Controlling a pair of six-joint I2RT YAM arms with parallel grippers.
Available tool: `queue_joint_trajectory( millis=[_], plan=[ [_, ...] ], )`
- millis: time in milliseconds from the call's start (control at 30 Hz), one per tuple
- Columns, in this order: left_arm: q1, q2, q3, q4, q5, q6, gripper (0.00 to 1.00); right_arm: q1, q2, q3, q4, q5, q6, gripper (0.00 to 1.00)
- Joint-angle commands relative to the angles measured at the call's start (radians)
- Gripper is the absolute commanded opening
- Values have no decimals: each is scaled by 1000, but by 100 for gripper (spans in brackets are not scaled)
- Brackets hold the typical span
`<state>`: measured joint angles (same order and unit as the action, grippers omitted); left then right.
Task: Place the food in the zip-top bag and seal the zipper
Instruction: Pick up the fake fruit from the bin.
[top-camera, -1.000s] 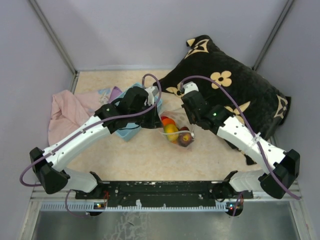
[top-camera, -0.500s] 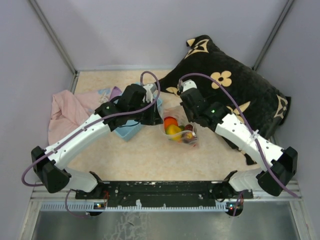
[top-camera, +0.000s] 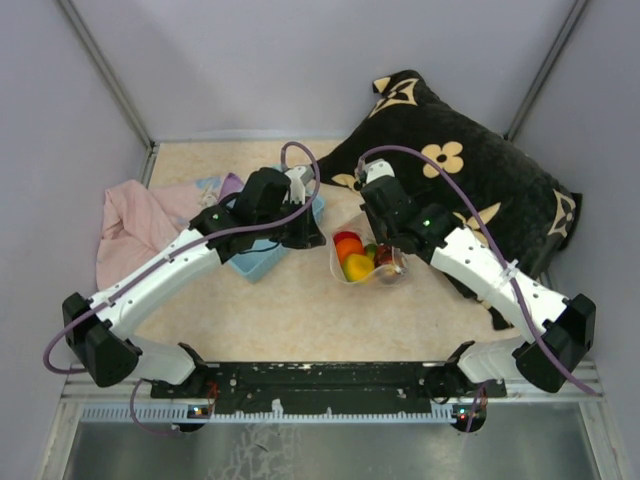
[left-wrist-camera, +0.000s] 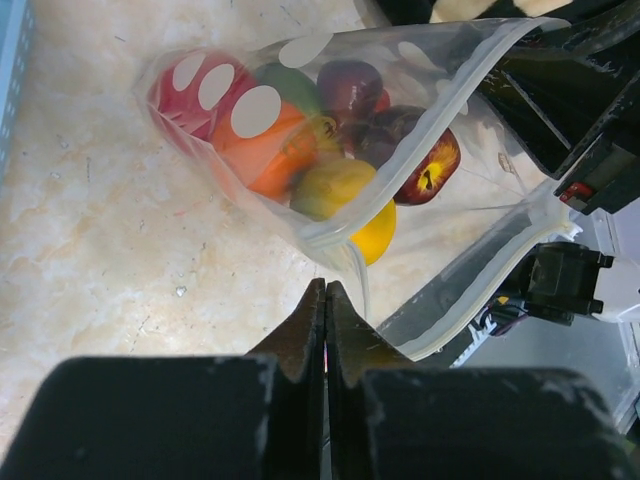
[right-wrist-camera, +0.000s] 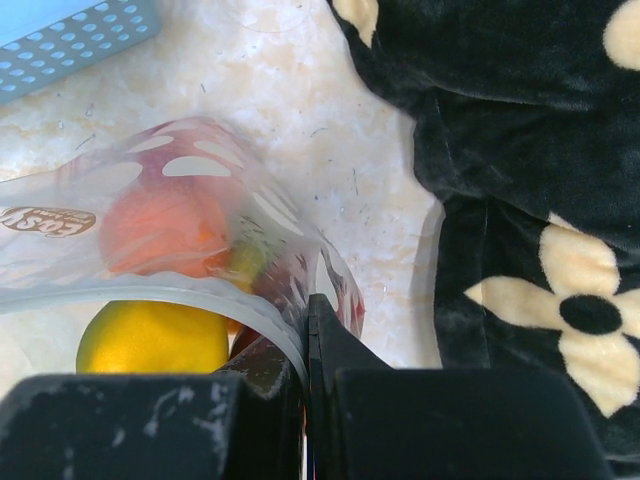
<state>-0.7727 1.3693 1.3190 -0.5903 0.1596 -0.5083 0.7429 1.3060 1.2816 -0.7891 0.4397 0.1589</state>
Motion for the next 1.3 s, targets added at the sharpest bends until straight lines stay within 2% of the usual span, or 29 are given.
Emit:
queue_joint_trajectory(
  millis=[0,333,467,633,733,867,1067,1267],
  plan=[
    [7,31,31,17,54,19,0,-6,-25,-5,47,1,7,0],
    [7,66,192,-16,125,22,0,-28,-37,-80,48,80,13,0],
    [8,73,181,-19,117,23,0,-52,-40,-116,66,66,15,0],
    [18,74,129,-6,124,18,2,-56,-1,-88,48,48,14,0],
    [32,57,105,-3,93,28,21,-56,9,-46,36,33,12,0],
    [105,41,62,5,82,50,41,-55,-1,12,30,9,1,0],
    [224,76,9,28,42,109,59,-55,-19,45,34,-9,4,0],
    [303,160,-14,72,-56,147,73,-56,-24,59,56,-56,16,0]
  ],
)
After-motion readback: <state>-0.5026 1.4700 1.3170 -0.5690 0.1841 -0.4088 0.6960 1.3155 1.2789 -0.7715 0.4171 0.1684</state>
